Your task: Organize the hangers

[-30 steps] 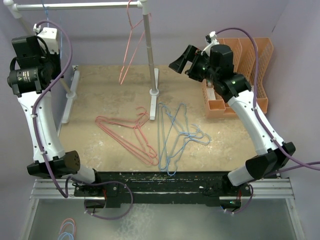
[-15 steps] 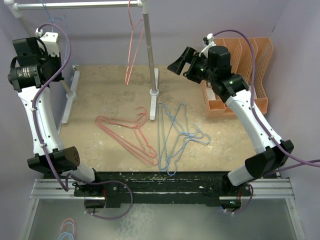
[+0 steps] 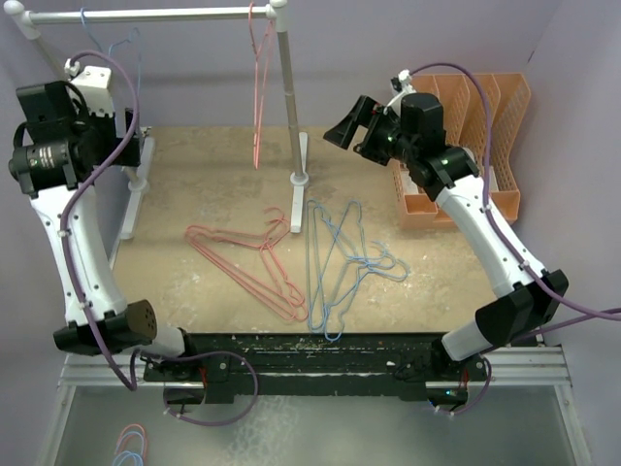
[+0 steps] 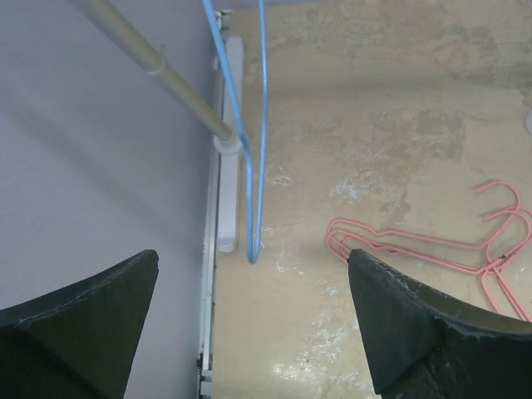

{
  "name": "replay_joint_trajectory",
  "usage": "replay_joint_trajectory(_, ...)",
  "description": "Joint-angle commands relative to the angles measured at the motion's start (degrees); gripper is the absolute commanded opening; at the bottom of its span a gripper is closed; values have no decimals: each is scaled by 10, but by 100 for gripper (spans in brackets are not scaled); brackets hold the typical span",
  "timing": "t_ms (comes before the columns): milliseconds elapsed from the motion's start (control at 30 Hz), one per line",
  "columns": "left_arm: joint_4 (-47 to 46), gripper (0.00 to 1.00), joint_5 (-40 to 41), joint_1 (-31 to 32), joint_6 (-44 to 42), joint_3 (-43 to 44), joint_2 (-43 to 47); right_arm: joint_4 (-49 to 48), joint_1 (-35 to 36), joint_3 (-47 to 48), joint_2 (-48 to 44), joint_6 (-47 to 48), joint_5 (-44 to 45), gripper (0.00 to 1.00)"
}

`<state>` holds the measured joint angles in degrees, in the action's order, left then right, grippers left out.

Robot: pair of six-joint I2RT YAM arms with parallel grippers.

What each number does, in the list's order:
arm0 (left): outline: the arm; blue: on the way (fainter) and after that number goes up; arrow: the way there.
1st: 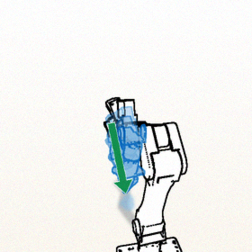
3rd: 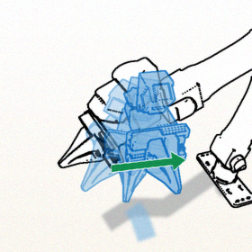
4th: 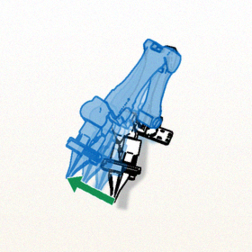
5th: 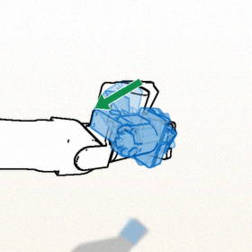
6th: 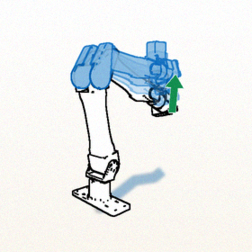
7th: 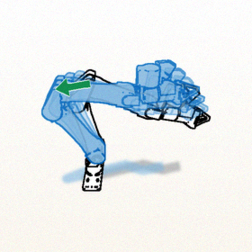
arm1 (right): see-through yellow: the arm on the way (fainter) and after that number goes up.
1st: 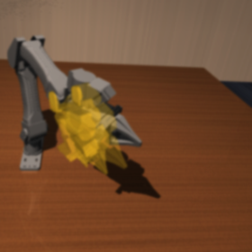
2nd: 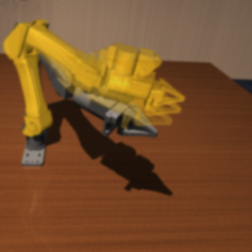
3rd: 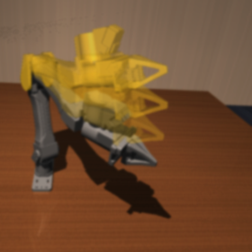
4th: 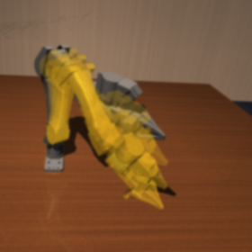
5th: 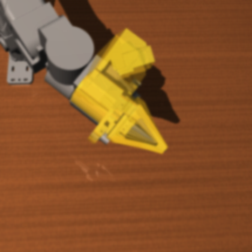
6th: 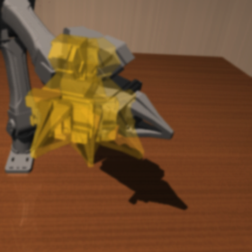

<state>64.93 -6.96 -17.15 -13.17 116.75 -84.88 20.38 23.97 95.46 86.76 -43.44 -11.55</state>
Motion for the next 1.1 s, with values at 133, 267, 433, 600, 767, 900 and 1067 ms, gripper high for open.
replay_joint_trajectory(133,-51,99,134,-3,-21,42,153,65,-2,-75,-14,27,85,100)
replay_joint_trajectory(267,8,99,24,-3,-42,82,178,149,-2,-171,-28,11,204,100)
replay_joint_trajectory(433,67,99,-117,-3,-81,56,191,179,-2,-289,-47,-41,261,100)
replay_joint_trajectory(600,87,99,-204,-2,-107,8,190,163,-3,-350,-50,-53,328,95)
replay_joint_trajectory(767,73,99,-206,17,-117,-24,173,126,-5,-361,-11,-41,311,85)
replay_joint_trajectory(900,38,99,-99,102,-93,-42,159,105,-5,-357,27,-44,282,78)
replay_joint_trajectory(1067,2,99,46,246,-60,-68,148,90,-5,-352,57,-46,267,71)
